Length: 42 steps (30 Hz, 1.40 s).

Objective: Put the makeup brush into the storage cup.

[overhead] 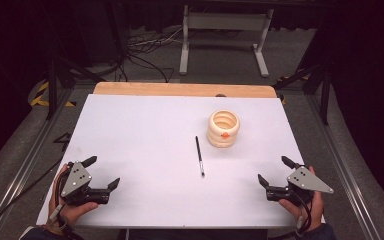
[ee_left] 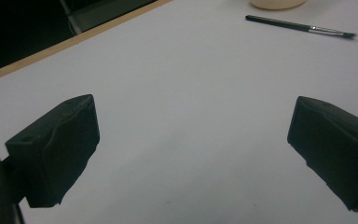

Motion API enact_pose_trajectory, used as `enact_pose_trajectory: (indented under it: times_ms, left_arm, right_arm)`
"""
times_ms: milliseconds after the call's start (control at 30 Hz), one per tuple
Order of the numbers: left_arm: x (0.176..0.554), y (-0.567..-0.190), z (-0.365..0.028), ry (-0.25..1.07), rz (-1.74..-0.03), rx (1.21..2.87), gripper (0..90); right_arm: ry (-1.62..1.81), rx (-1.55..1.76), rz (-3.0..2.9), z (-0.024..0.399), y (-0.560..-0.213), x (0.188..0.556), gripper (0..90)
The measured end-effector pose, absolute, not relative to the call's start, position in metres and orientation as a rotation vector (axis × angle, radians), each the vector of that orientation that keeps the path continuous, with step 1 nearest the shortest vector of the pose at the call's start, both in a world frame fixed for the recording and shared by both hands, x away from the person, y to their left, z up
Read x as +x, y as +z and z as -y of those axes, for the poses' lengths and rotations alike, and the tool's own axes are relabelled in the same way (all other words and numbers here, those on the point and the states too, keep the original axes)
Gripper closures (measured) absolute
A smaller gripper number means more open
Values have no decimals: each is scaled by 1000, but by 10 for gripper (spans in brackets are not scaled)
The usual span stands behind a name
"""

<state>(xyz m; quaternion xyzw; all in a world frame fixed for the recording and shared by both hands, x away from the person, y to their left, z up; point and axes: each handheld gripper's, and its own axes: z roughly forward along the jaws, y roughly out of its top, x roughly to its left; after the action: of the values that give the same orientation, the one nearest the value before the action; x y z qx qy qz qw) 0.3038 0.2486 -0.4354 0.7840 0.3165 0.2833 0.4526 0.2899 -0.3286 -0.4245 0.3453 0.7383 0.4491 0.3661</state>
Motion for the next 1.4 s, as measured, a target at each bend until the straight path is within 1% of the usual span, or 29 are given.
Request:
enact_pose_trajectory:
  times_ms: [367, 533, 667, 733, 767, 967, 1067, 1167, 1233, 1400]
  left_arm:
    - [301, -438, -246, 681, -750, 1976, 30]
    - [301, -439, -248, 691, -767, 1987, 38]
    - [302, -438, -247, 695, -766, 1992, 42]
    - [303, -440, -246, 696, -767, 2006, 43]
    - [303, -440, -246, 699, -769, 2013, 45]
    - [305, -441, -247, 686, -764, 2012, 49]
    - [304, -441, -248, 679, -772, 2000, 50]
    - [303, -440, -247, 680, -772, 1995, 51]
    - [302, -440, -246, 677, -764, 2003, 52]
    - [302, -440, -246, 670, -757, 2000, 52]
  right_arm:
    - [1157, 892, -1903, 327, -424, 292, 63]
    - [1167, 871, -1931, 320, -424, 295, 118]
    - [1182, 880, -1969, 319, -426, 294, 175]
    - [1235, 869, -2043, 319, -425, 296, 289]
    - [1246, 867, -2090, 318, -427, 297, 316]
    - [1223, 909, -2164, 307, -428, 302, 276]
    - [1216, 915, -2177, 301, -423, 305, 276]
    - [1208, 914, -2189, 294, -418, 308, 288]
    - [1173, 892, -2216, 282, -409, 311, 306]
    - [1098, 891, -2284, 256, -397, 325, 383]
